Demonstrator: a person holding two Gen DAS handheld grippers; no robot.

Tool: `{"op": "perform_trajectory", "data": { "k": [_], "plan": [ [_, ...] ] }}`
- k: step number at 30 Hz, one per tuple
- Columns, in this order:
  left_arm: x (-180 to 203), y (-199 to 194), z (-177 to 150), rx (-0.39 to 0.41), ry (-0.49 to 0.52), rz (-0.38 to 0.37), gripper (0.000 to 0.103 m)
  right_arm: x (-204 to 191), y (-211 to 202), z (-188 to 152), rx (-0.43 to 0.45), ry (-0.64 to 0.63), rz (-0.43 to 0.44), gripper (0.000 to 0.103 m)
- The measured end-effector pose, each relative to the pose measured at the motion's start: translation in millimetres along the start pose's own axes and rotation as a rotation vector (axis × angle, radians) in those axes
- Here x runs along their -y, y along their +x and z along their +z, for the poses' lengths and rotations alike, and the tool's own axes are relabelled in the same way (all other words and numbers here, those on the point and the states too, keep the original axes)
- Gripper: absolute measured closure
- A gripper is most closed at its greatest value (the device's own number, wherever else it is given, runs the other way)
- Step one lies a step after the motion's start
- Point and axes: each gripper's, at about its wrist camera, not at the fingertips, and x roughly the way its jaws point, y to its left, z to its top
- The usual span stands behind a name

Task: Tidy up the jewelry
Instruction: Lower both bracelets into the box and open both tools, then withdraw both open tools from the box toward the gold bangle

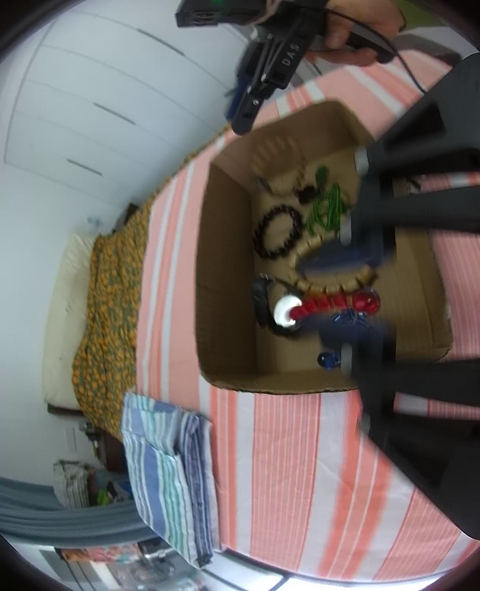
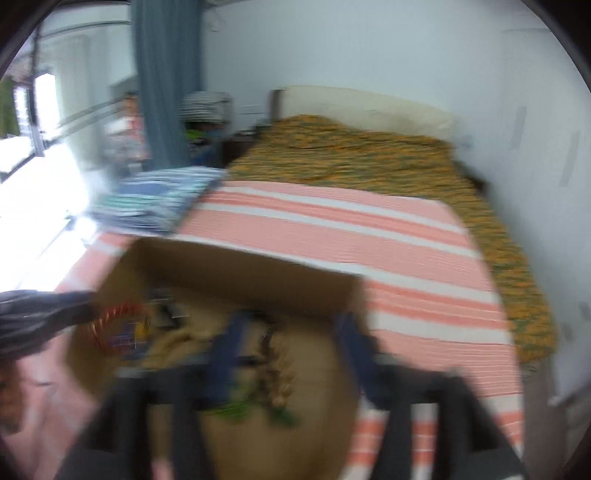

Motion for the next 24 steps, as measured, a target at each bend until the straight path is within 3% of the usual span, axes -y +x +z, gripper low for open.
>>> {"op": "perform_trajectory", "data": {
  "k": [1, 7, 11, 17, 20, 24],
  "plan": [
    [-0.2, -1.3, -0.8, 0.01, -0.003, 0.014, 0.028, 2.9, -4.5, -3.2, 0.01, 0.011, -0.007, 0.035],
    [-0.9, -50.1, -26.3, 0.101, 0.002, 0.072, 0.014, 12.9, -75.4, -48.9, 0.077, 0.059, 0.075, 0.035],
    [-0.5, -94.0, -58.1, 0.142, 0.007, 0.118, 0.009, -2.8, -124.2, -104.9, 0.071, 0.027, 0.124, 0.035],
    [5.6, -154.7, -116.2, 0.17, -0.011, 0.153, 0.004, -42.1, -162.5, -180.6, 0.028, -0.011, 0.15, 0.035],
    [15.6, -163.6, -146.5, 0.152, 0.004, 0.174, 0.003, -57.2, -165.1, -207.2, 0.007, 0.013, 0.175, 0.035],
    [22.9, -146.9, -187.5, 0.102, -0.001, 0.175, 0.003, -76.5, -170.0, -236.0, -0.014, 0.052, 0.178, 0.035]
  ]
}}
